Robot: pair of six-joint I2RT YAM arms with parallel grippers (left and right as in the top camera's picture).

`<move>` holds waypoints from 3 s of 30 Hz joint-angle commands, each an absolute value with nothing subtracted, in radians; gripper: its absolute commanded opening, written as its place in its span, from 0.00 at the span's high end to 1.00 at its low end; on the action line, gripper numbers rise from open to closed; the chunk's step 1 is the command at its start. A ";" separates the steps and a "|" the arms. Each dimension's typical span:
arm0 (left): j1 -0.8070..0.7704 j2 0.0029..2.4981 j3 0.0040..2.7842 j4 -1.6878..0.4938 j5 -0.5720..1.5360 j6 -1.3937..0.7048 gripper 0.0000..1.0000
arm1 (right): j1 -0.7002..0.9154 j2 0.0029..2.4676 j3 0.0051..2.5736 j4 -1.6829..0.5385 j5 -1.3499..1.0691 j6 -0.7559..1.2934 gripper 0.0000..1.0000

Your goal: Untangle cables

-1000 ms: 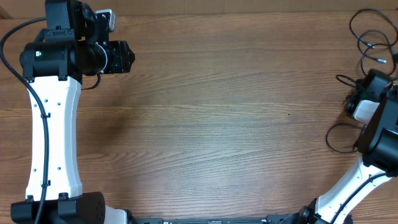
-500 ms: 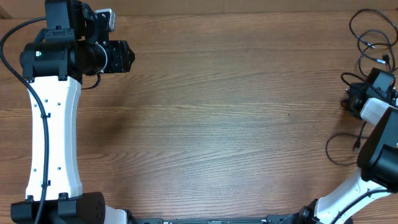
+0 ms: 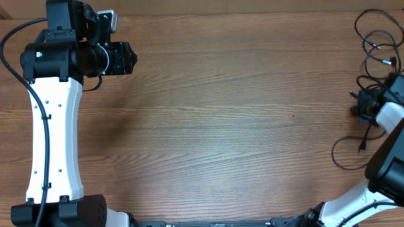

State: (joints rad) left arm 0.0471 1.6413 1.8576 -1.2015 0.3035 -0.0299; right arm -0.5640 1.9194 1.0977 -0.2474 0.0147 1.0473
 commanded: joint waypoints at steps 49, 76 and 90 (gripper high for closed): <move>0.037 1.645 1.856 -1.218 0.305 0.004 0.49 | -0.553 1.960 1.140 -0.160 0.181 0.933 0.96; 0.032 1.647 1.856 -1.157 0.304 0.007 0.48 | -0.504 1.418 1.355 -0.437 -0.295 0.531 0.00; 0.032 1.647 1.856 -1.155 0.305 0.056 0.48 | -0.279 1.313 1.352 -0.197 -1.008 -0.297 0.00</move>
State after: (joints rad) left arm 0.0387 1.6413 1.8576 -1.1519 0.3038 0.0334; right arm -0.3092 1.3075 1.3590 -0.1307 -0.9367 -0.1425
